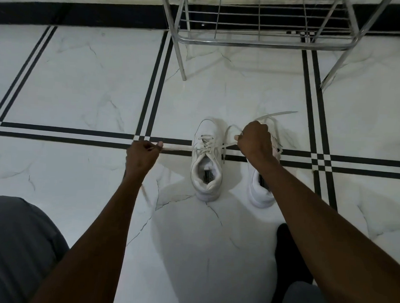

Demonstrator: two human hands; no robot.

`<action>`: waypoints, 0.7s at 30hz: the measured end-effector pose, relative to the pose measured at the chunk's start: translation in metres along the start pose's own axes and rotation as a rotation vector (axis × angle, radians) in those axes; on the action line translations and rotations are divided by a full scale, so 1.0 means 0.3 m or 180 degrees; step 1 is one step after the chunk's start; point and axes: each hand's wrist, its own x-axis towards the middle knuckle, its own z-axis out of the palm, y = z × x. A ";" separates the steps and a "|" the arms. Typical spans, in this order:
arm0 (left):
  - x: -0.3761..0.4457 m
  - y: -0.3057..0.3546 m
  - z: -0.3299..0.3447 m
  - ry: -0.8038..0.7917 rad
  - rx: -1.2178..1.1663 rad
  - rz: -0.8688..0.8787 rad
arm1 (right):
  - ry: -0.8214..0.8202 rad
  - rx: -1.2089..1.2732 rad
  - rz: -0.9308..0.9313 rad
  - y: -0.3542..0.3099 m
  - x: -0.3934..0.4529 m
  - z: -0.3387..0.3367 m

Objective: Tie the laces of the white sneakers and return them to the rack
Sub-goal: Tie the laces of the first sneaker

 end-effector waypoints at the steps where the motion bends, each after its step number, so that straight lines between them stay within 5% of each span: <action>1: -0.001 0.006 0.013 -0.0122 0.0009 0.0112 | -0.0017 0.0018 -0.0052 -0.001 -0.001 0.008; 5: -0.041 0.077 0.075 -0.0447 -0.0267 0.0505 | -0.0184 0.0025 -0.0466 -0.025 -0.015 0.006; 10: -0.072 0.134 0.177 -0.1018 -0.0325 0.0855 | -0.1331 -0.0181 -0.0962 -0.078 -0.025 0.004; 17: -0.088 0.119 0.178 -0.0663 -0.0192 0.0877 | -0.0983 -0.0063 -0.0973 -0.061 -0.038 0.040; 21: -0.100 0.126 0.184 -0.0479 0.0603 0.1034 | -0.0944 -0.0305 -0.1063 -0.044 -0.044 0.053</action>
